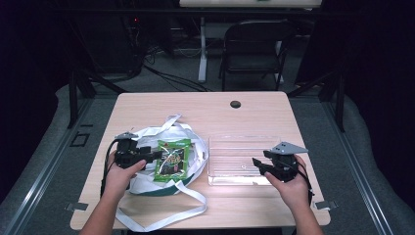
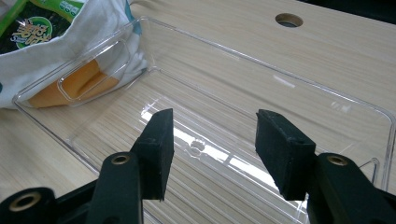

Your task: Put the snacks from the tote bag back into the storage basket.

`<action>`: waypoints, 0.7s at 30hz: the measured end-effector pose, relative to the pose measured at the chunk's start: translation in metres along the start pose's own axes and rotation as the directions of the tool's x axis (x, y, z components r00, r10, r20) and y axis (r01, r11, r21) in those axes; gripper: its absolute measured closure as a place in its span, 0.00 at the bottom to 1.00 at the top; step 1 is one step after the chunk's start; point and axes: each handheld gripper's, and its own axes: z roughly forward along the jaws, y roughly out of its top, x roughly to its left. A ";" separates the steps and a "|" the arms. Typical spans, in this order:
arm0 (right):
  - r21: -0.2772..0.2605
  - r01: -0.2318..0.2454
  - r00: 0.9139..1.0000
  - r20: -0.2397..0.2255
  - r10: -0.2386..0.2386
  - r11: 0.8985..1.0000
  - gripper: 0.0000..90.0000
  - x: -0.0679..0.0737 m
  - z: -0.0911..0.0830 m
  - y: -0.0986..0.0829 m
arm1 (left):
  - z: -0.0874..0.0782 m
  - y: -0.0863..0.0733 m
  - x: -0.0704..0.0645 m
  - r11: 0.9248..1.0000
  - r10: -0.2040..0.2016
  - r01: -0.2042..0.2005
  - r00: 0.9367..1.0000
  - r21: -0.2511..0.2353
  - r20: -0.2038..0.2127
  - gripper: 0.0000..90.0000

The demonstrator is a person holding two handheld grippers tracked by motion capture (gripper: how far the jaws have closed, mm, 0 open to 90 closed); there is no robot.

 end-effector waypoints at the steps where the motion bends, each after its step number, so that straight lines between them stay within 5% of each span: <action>1: 0.000 -0.001 1.000 0.001 0.001 1.000 0.52 0.000 0.000 0.000 | 0.001 0.001 0.001 1.000 -0.002 0.002 1.000 0.003 0.002 0.41; 21: 0.009 0.007 1.000 0.003 -0.007 1.000 0.52 0.001 0.001 -0.001 | 0.023 0.012 0.001 0.991 -0.053 0.050 0.998 0.122 0.017 0.40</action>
